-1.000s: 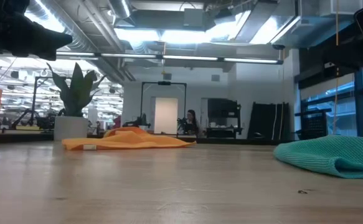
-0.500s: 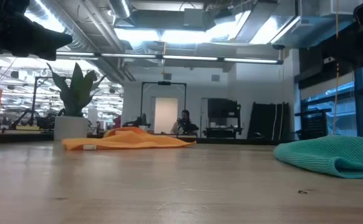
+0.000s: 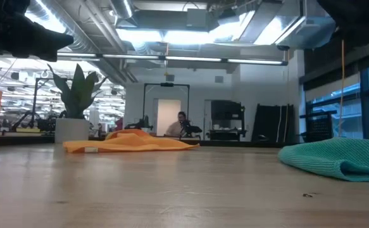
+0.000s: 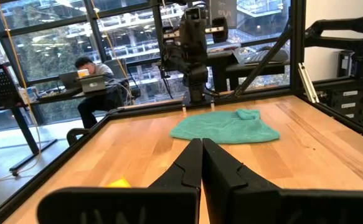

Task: Roll microfiber towels into tight, uniform cylinder then place into a basket
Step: Roll the orange microfiber towel

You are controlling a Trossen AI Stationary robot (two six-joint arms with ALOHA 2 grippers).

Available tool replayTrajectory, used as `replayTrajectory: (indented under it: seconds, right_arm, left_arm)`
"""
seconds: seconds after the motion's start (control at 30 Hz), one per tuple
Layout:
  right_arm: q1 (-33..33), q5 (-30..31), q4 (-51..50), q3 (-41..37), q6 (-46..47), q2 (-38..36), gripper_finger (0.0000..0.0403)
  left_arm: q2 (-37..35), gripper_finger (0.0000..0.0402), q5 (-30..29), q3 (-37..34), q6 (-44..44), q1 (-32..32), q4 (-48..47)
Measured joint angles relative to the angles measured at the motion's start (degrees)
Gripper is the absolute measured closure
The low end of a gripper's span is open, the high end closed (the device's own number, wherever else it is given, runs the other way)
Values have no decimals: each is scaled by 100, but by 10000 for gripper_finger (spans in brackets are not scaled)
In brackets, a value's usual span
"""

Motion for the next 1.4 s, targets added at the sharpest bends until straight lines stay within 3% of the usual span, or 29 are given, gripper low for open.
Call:
replayTrajectory:
  seconds: [0.23,0.4,0.53,0.73,0.8,0.93,1.07,1.2,1.4]
  right_arm:
    - [0,1118,-3,475,-727,0,398]
    - [0,1597,-130,663,-895,4,397]
    - [0,1922,-144,667,-893,4,397]
    - [0,2021,-183,667,-890,4,397]
    - [0,1956,-197,667,-872,4,397]
    - [2,1781,-192,667,-873,4,399]
    - [2,1796,-206,710,-873,18,400]
    - [2,1913,-389,1051,-882,136,400]
    - [0,1930,-2056,2206,-726,663,400]
  left_arm:
    - [-1,401,-5,-1,68,1,-2]
    - [-1,401,-133,1,1326,0,-2]
    - [-1,401,-290,-1,2187,0,0]
    - [-1,401,-295,-1,2169,0,26]
    - [1,401,-300,-4,2071,2,324]
    - [1,401,-383,-4,1786,2,1811]
    - [1,401,-1218,175,1755,2,3010]
    - [200,401,-1665,972,1811,2,2212]
    - [1348,401,-1679,2360,1777,2,597]
